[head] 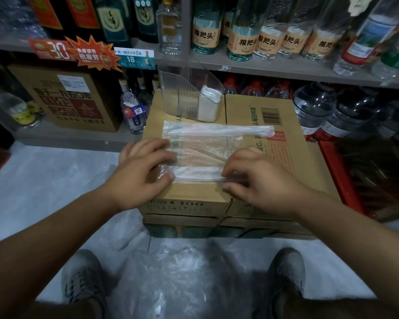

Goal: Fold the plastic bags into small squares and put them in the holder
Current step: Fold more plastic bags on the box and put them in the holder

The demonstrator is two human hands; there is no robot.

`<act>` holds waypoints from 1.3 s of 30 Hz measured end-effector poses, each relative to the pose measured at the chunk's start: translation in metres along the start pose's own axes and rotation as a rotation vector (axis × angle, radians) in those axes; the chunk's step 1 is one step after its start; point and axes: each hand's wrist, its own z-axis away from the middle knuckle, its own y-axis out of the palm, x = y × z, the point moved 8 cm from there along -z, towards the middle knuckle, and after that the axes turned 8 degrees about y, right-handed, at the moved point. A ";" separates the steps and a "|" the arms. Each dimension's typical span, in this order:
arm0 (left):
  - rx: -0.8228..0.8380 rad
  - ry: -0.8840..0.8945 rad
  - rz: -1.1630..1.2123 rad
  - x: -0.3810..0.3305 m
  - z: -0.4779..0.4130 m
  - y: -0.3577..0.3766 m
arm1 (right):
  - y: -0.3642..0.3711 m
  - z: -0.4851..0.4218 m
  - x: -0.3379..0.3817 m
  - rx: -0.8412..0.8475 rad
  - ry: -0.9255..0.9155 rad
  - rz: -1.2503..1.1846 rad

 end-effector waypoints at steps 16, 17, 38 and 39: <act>-0.030 0.096 0.079 -0.017 -0.003 0.001 | 0.010 -0.012 0.003 -0.050 -0.010 0.003; -0.040 0.092 0.094 -0.018 -0.004 0.000 | 0.011 -0.011 0.004 -0.048 -0.016 0.028; -0.222 -0.446 0.398 0.016 -0.014 -0.014 | -0.026 -0.078 0.000 -0.081 0.179 0.034; -0.219 -0.458 0.389 0.018 -0.016 -0.014 | -0.024 -0.083 -0.003 -0.075 0.193 0.030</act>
